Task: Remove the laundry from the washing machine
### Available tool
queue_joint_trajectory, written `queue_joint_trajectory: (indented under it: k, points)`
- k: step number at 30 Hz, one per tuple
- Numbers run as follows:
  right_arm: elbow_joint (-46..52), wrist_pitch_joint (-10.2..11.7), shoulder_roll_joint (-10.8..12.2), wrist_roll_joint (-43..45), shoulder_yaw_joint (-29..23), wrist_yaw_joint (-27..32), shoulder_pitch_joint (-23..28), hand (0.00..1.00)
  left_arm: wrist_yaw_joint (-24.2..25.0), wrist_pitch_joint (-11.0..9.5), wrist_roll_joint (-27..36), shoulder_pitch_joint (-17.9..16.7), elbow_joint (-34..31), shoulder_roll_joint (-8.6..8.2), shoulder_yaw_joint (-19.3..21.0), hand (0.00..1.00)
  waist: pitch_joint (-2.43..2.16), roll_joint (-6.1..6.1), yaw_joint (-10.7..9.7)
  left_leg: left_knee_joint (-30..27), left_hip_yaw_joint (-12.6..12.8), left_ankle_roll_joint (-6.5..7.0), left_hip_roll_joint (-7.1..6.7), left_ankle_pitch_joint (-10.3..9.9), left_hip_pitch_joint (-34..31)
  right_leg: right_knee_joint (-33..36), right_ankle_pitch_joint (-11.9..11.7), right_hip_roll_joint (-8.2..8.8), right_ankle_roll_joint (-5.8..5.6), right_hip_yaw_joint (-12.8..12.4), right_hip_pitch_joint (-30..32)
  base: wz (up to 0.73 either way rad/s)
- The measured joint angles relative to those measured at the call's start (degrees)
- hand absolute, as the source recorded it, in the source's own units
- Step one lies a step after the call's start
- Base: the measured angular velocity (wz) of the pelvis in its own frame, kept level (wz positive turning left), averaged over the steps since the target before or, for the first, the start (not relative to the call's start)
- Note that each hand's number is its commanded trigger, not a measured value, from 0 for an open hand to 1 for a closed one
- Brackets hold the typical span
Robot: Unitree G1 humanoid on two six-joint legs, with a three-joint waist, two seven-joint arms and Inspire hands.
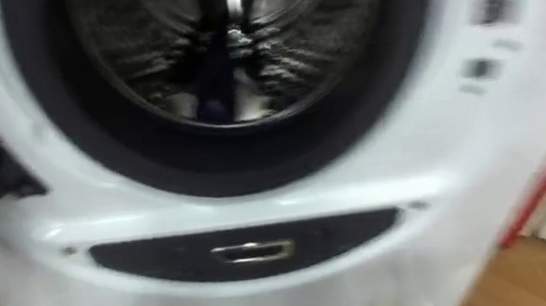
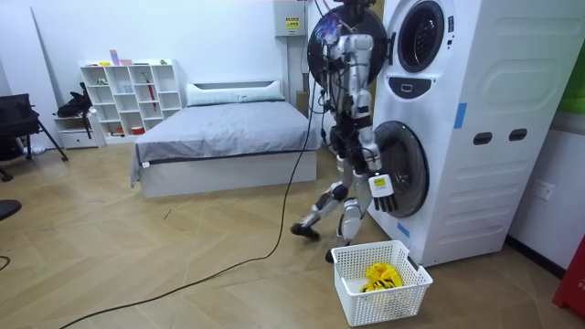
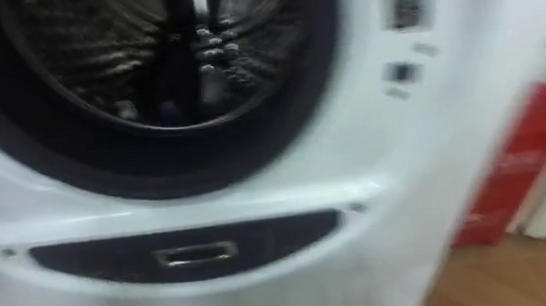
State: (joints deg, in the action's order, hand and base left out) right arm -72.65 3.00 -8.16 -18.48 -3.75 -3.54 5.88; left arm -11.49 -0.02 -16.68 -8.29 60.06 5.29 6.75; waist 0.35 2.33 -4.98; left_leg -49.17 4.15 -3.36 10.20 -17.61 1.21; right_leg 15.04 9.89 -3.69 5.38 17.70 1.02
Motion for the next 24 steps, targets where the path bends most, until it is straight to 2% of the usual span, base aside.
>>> queue_joint_trajectory:
  k: [1, 2, 3, 4, 5, 6, 7, 8, 9, 10, 11, 12, 13, 14, 15, 16, 17, 18, 19, 21, 22, 23, 24]
  points:
    - [0.05, -0.03, -0.09, -0.25, -0.89, 0.42, -0.15, 0.00, 0.50, -0.07, -0.40, 2.16, -0.42, -0.01, -1.18, 0.00, -0.02, 0.04, -1.31, 2.09, -1.77, -0.90, 0.31, 0.53, 2.37, 0.94, -0.12, 0.47, 0.10, 1.74, 1.56, 0.51]
    - [0.05, -0.03, -0.21, -0.34, -1.46, 0.49, -0.11, 0.00, 0.85, -0.23, -0.66, 3.41, -0.48, -0.11, -1.75, 0.00, -0.07, 0.12, -1.73, 4.15, -2.65, -1.33, 0.42, 0.77, 3.65, 1.29, -0.44, 0.65, 0.01, 2.52, 2.28, 0.52]
    - [-0.01, -0.18, -0.31, -0.18, -2.50, 0.44, -0.10, 0.00, 1.12, -0.66, -1.38, 5.64, -0.58, -0.32, -2.87, 0.00, -0.13, 0.49, -1.86, 10.24, -3.09, -1.82, 1.22, 1.03, 6.96, 2.16, -1.23, 0.75, -0.28, 3.16, 3.87, 0.29]
    - [0.30, -0.38, -0.17, -0.20, -3.29, 0.40, -0.32, 0.00, 1.11, -0.89, -1.49, 6.73, -1.58, -0.25, -3.83, 0.00, -0.10, 0.80, -1.67, 18.14, -3.27, -3.29, 1.33, -2.21, 10.24, 3.62, -2.09, 0.99, -0.43, 3.16, 6.12, 0.15]
    - [0.74, -0.43, -0.14, -0.17, -3.40, 0.23, -0.33, 0.00, 1.04, -0.83, -1.49, 7.15, -2.24, -0.20, -4.19, 0.00, -0.02, 0.68, -1.82, 21.60, -3.18, -3.14, 1.15, -3.87, 11.18, 4.09, -2.74, 1.17, -0.60, 3.21, 7.22, 0.05]
    - [1.63, -0.58, -0.06, 0.10, -4.38, -0.11, -0.33, 0.00, 0.92, -0.76, -1.50, 8.15, -2.97, -0.09, -5.11, 0.00, 0.03, 0.64, -2.24, 26.94, -2.91, -2.50, 0.88, -6.34, 11.83, 4.83, -4.35, 1.74, -1.06, 3.24, 9.45, 0.19]
    - [1.95, -0.66, 0.07, 0.48, -5.19, -0.33, -0.36, 0.00, 0.91, -0.64, -1.57, 8.69, -2.92, -0.05, -6.27, 0.00, 0.16, 0.80, -2.47, 30.62, -2.94, -0.96, -0.01, -7.52, 11.53, 4.40, -6.62, 2.35, -1.88, 2.75, 11.07, 0.24]
    - [2.30, -0.70, 0.20, 0.52, -5.59, -0.37, -0.27, 0.00, 0.90, -0.51, -1.61, 8.77, -2.91, -0.03, -6.79, 0.00, 0.10, 0.37, -2.57, 31.79, -3.01, -0.63, -0.73, -7.69, 11.25, 3.96, -7.79, 2.94, -2.40, 2.41, 11.73, 0.17]
    - [2.74, -1.17, 0.28, 0.59, -5.62, -0.46, -0.25, 0.00, 0.90, -0.12, -1.59, 8.46, -2.70, 0.02, -7.76, 0.00, -0.15, -0.70, -2.53, 32.80, -2.90, 0.23, -2.82, -7.37, 10.16, 1.82, -10.71, 4.13, -3.25, 1.24, 12.50, -0.04]
    - [2.71, -1.50, 0.25, 0.82, -5.36, -0.52, -0.27, 0.00, 0.93, 0.15, -1.58, 7.92, -2.02, -0.01, -8.37, 0.00, -0.26, -1.52, -2.17, 32.77, -2.64, 2.31, -4.94, -6.23, 8.72, -1.46, -14.61, 4.98, -4.00, -0.08, 12.52, -0.12]
    - [2.75, -1.62, 0.26, 0.78, -5.29, -0.52, -0.21, 0.00, 0.95, 0.18, -1.48, 7.63, -1.50, 0.02, -8.62, 0.00, -0.30, -1.91, -2.10, 32.65, -2.41, 3.33, -5.96, -5.66, 8.03, -3.04, -16.58, 5.56, -4.47, -0.68, 12.50, -0.14]
    - [2.61, -1.67, 0.27, 0.01, -4.86, -0.52, -0.07, 0.00, 0.98, 0.29, -1.35, 7.06, -0.52, 0.19, -8.72, 0.00, -0.17, -2.54, -2.38, 32.61, -1.22, 5.05, -7.70, -4.72, 7.10, -6.05, -20.09, 6.73, -5.18, -1.87, 12.16, -0.08]
    - [2.61, -1.70, 0.28, -1.85, -4.26, -0.37, 0.41, 0.00, 0.94, 0.28, -0.80, 6.47, 1.15, 0.46, -8.80, 0.00, -0.18, -2.88, -2.31, 32.53, 1.21, 6.47, -8.94, -3.94, 6.43, -7.54, -22.58, 7.81, -6.20, -3.64, 12.01, -0.03]
    - [2.61, -1.70, 0.29, -2.94, -4.17, -0.39, 0.31, 0.00, 0.89, 0.28, -0.59, 6.03, 1.91, 0.61, -8.76, 0.00, -0.18, -2.87, -2.30, 32.52, 2.82, 6.99, -9.08, -3.66, 6.20, -6.93, -22.43, 8.32, -6.56, -4.13, 11.95, 0.18]
    - [2.56, -1.71, 0.32, -4.92, -4.36, -0.40, 1.30, 0.00, 0.82, 0.37, 0.53, 5.16, 2.38, 0.84, -8.72, 0.00, -0.14, -2.59, -2.98, 32.65, 6.57, 7.67, -8.77, -3.29, 5.74, -2.53, -18.46, 9.05, -7.70, -4.53, 11.89, 0.52]
    - [2.41, -1.86, 0.31, -5.96, -4.44, -0.35, 2.76, 0.00, 0.68, 0.34, 0.97, 4.89, 2.43, 1.04, -8.49, 0.00, -0.11, -2.65, -3.01, 33.23, 7.79, 8.11, -8.67, -2.74, 5.31, 3.75, -12.79, 9.78, -8.39, -5.30, 11.82, 0.56]
    - [2.15, -2.09, 0.27, -6.18, -4.42, -0.33, 3.35, 0.00, 0.50, 0.31, 1.10, 4.65, 2.43, 1.04, -8.33, 0.00, -0.11, -2.65, -2.43, 33.79, 8.54, 8.18, -8.67, -2.17, 5.37, 6.85, -10.59, 10.05, -8.13, -5.72, 11.74, 0.38]
    - [2.11, -2.56, 0.27, -6.35, -4.28, -0.14, 4.09, 0.00, -0.03, 0.13, 1.53, 3.69, 2.44, 1.03, -8.12, 0.00, -0.08, -2.46, -1.62, 34.84, 9.34, 8.29, -8.73, -1.07, 5.56, 12.13, -6.94, 10.21, -7.96, -6.22, 11.06, 0.00]
    - [2.07, -2.42, 0.19, -6.66, -4.26, -0.13, 4.63, 0.00, -0.60, 0.01, 1.83, 2.81, 2.81, 1.09, -7.83, 0.00, 0.01, -2.51, -0.94, 35.70, 9.92, 8.41, -8.93, -0.25, 5.61, 14.80, -4.22, 10.52, -8.27, -6.56, 9.15, -0.06]
    - [1.60, -2.33, 0.01, -6.50, -4.17, -0.10, 4.77, 0.00, -1.08, -0.13, 3.77, 1.11, 3.03, 0.94, -6.17, 0.00, 0.08, -2.45, -0.61, 36.47, 10.56, 8.23, -8.91, 0.53, 5.57, 13.87, -1.25, 10.49, -8.44, -6.72, 4.46, -0.26]
    - [1.20, -2.32, 0.03, -6.15, -3.60, -0.09, 4.76, 0.00, -1.54, -0.13, 5.48, 0.68, 3.46, 0.89, -4.83, 0.00, 0.06, -2.55, 0.35, 37.10, 11.70, 7.89, -8.91, 0.94, 5.63, 11.12, -0.23, 10.42, -8.48, -6.72, 1.32, -0.43]
    - [0.74, -2.31, 0.05, -5.95, -3.36, -0.14, 4.70, 0.00, -1.71, -0.13, 6.39, 0.67, 3.76, 0.91, -3.98, 0.00, 0.05, -2.74, 0.76, 37.34, 12.34, 7.71, -8.96, 1.13, 5.64, 8.85, 0.02, 10.14, -8.69, -6.72, -0.01, -0.55]
    - [-0.63, -2.27, 0.10, -5.76, -3.03, -0.26, 4.16, 0.00, -1.96, -0.19, 8.64, 0.59, 4.26, 0.93, -1.87, 0.00, 0.03, -3.07, 1.79, 37.69, 13.13, 7.24, -9.10, 1.44, 5.72, 3.57, 0.02, 9.15, -8.76, -7.12, -2.11, -0.58]
